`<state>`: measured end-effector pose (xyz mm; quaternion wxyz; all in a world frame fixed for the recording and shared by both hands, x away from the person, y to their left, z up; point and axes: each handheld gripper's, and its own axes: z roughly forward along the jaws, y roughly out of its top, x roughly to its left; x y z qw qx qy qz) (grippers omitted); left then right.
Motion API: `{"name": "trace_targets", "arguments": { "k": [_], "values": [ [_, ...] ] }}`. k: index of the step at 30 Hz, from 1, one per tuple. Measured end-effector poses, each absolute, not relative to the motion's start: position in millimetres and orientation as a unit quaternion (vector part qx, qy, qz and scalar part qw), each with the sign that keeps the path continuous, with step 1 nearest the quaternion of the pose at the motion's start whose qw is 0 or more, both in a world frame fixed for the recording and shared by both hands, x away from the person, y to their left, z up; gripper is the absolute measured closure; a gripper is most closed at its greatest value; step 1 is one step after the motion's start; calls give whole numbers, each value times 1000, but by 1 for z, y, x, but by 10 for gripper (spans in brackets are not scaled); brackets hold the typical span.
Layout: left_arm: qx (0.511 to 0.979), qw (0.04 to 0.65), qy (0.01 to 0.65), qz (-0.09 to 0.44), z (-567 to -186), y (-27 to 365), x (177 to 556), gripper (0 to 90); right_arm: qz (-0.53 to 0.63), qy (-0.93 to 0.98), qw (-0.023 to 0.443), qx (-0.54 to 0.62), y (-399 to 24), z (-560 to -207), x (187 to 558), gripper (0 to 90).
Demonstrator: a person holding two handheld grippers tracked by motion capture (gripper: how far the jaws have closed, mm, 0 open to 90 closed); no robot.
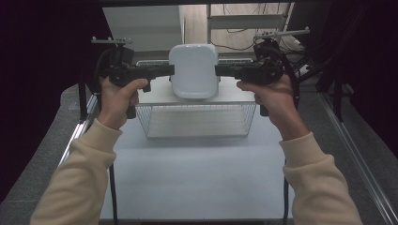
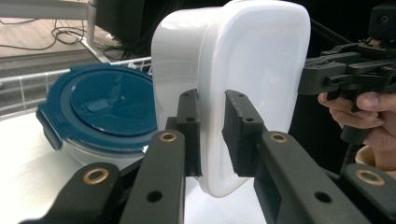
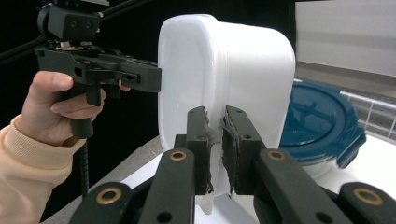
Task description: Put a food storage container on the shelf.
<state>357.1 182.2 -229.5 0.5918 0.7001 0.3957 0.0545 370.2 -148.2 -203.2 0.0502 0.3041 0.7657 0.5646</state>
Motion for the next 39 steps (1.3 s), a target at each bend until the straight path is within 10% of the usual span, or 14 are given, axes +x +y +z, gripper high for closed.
{"name": "trace_targets", "arguments": {
  "k": [39],
  "values": [
    [653, 570, 497, -43, -246, 193, 447, 747, 528, 737, -72, 417, -137, -228, 478, 729]
  ]
}}
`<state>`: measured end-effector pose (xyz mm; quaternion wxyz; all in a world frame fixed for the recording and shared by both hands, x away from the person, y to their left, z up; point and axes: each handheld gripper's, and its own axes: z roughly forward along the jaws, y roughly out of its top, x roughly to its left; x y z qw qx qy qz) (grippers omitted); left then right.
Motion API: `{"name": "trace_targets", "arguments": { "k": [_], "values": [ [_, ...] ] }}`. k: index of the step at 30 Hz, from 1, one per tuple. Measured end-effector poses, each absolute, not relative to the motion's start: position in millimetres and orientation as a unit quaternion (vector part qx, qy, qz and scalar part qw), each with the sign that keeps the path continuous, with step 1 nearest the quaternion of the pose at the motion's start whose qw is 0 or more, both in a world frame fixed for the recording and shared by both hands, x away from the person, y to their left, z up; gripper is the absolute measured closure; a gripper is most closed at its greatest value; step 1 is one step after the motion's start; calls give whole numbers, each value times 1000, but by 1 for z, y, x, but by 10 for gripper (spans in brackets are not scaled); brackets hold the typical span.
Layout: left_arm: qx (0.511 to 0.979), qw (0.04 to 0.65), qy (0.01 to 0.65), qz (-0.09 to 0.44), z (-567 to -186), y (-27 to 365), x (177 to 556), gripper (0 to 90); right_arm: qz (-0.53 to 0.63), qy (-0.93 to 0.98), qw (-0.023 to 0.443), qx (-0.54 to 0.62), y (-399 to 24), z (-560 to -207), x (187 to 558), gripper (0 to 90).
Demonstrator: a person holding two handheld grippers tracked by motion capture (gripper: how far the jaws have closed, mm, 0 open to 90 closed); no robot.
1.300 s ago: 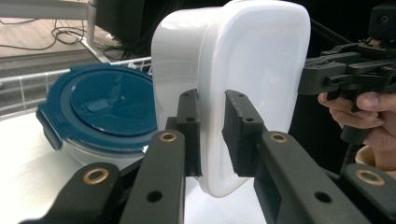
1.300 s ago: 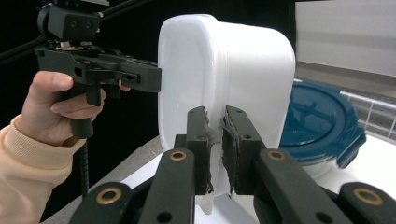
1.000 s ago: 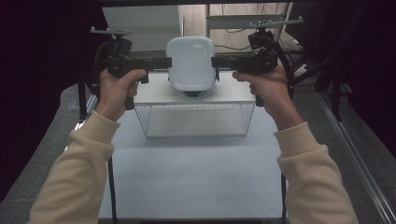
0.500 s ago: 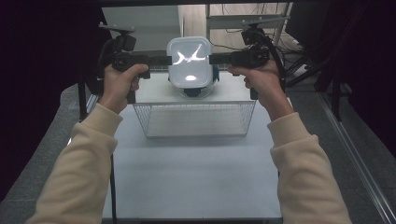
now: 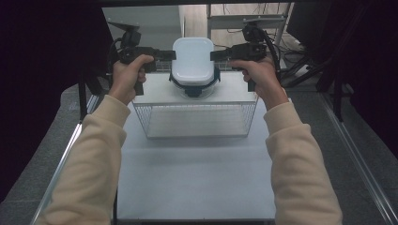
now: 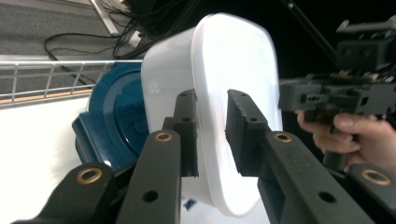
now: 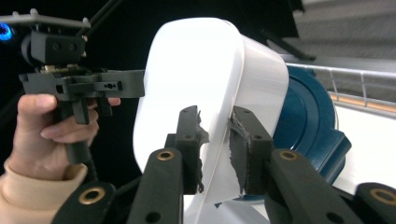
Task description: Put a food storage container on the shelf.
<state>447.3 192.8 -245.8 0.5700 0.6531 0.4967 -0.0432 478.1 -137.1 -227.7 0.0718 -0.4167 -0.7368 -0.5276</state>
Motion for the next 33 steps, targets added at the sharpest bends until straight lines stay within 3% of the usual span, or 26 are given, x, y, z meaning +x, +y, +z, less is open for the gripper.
{"name": "trace_targets", "arguments": {
  "k": [5, 16, 20, 23, 27, 33],
  "values": [
    [626, 583, 512, -76, -256, 195, 463, 741, -537, -707, 116, -446, -141, -238, 495, 702],
    [599, 589, 532, -100, -270, 196, 477, 703, -540, -675, 147, -481, -140, -255, 514, 647],
    [597, 590, 534, -96, -273, 194, 477, 655, -546, -673, 133, -481, -139, -255, 513, 626],
    [610, 585, 530, -68, -271, 190, 474, 567, -545, -679, 108, -480, -136, -254, 509, 462],
    [619, 591, 516, -35, -264, 190, 465, 384, -567, -680, 77, -459, -136, -248, 499, 331],
    [651, 586, 482, 26, -254, 191, 438, 275, -594, -697, 12, -402, -142, -240, 468, 271]
  ]
}}
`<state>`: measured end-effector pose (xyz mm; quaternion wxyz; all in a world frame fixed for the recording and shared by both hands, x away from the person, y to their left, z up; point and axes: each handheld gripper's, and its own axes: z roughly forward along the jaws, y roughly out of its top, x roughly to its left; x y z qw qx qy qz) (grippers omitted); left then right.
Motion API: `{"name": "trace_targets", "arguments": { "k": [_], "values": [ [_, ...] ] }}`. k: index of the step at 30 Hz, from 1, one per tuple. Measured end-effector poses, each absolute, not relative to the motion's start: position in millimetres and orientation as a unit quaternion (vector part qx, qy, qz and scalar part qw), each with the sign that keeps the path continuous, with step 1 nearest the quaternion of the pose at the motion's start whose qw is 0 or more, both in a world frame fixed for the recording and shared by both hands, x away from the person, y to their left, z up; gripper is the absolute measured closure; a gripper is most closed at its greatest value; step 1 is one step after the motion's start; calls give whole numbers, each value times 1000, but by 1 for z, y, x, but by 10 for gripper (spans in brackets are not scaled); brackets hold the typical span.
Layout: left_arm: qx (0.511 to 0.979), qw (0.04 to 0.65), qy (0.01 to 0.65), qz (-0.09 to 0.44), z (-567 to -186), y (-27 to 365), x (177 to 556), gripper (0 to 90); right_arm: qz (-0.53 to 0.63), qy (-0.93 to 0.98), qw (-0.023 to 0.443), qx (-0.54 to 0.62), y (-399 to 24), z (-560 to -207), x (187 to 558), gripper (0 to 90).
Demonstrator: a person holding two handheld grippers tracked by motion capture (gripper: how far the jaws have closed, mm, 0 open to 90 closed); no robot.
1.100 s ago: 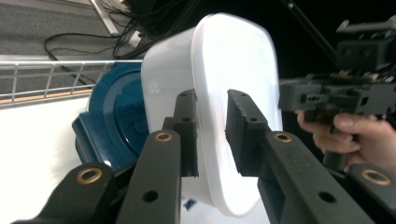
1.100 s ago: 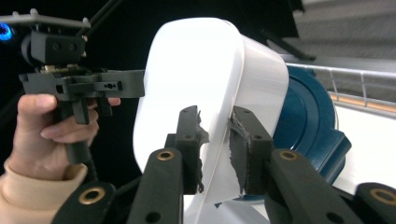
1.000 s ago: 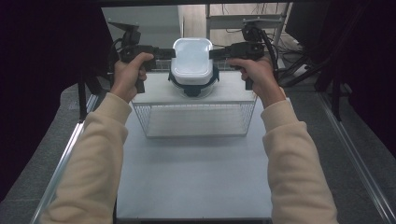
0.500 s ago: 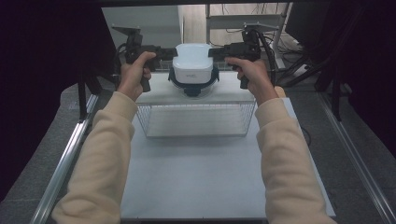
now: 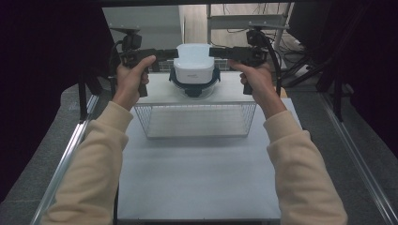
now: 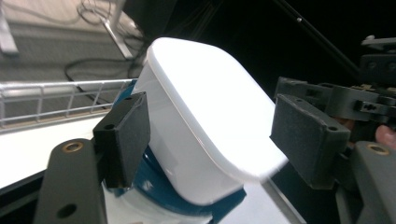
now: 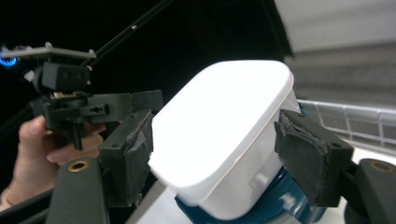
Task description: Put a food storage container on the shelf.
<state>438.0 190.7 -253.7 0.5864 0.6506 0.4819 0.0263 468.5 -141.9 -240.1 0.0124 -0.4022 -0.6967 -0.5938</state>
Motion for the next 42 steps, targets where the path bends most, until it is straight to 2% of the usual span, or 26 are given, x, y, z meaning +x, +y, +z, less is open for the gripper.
{"name": "trace_targets", "arguments": {
  "k": [5, 10, 16, 22, 27, 38, 42],
  "values": [
    [650, 601, 461, 62, -251, 197, 415, 249, -600, -716, -27, -357, -149, -245, 448, 246],
    [656, 602, 449, 78, -261, 204, 389, 248, -594, -727, -40, -342, -162, -256, 430, 245],
    [670, 598, 435, 73, -288, 213, 350, 248, -589, -739, -53, -322, -182, -282, 394, 248],
    [678, 591, 427, 92, -320, 222, 311, 249, -573, -753, -69, -314, -197, -316, 357, 244],
    [703, 566, 419, 101, -353, 219, 289, 241, -561, -762, -75, -315, -209, -344, 337, 244],
    [733, 504, 445, 107, -418, 206, 268, 195, -535, -769, -78, -341, -235, -400, 319, 244],
    [739, 485, 454, 112, -436, 205, 263, 172, -498, -789, -84, -350, -237, -419, 309, 210]
  ]
}}
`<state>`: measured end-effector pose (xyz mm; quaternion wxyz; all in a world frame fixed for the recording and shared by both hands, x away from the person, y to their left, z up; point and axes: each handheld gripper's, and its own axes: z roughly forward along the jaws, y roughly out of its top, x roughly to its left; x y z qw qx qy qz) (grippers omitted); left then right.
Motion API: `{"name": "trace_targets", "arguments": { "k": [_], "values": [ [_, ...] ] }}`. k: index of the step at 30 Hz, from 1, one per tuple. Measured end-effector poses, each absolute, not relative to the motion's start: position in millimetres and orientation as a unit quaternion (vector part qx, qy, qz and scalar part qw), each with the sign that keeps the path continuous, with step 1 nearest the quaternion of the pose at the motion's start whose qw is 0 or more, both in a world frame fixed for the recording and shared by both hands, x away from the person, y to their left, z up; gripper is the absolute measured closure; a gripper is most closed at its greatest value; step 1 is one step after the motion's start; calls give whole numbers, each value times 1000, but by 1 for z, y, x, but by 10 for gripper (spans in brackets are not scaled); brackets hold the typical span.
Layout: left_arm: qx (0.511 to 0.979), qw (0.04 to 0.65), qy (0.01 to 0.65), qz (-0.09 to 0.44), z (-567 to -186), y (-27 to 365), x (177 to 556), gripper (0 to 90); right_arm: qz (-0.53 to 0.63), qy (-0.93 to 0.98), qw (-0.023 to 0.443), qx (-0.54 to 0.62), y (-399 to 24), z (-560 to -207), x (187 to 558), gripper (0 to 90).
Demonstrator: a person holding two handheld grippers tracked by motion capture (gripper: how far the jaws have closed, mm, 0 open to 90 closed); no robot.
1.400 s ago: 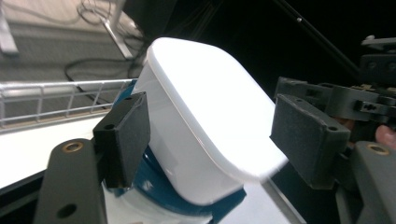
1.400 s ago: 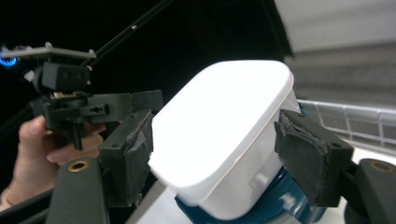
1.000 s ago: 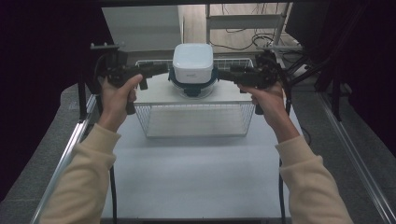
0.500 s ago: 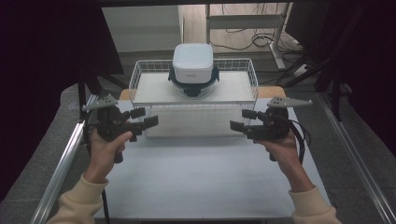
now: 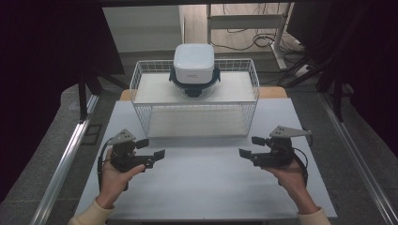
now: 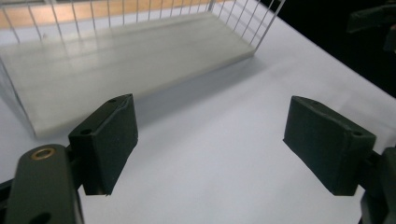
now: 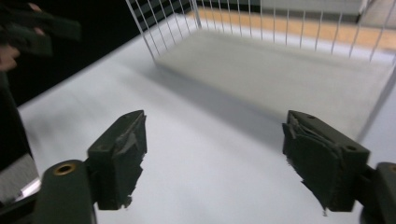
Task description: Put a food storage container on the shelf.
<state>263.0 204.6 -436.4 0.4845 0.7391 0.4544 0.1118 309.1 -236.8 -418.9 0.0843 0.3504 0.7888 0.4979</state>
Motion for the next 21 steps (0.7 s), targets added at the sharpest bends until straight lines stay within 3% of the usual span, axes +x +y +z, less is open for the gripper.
{"name": "trace_targets", "arguments": {
  "k": [8, 21],
  "values": [
    [747, 452, 478, 93, -464, 206, 263, 141, 459, 804, 88, 367, -242, -457, 296, 174],
    [746, 445, 489, 79, -471, 206, 265, 132, 461, 799, 105, 372, -245, -459, 295, 141]
  ]
}}
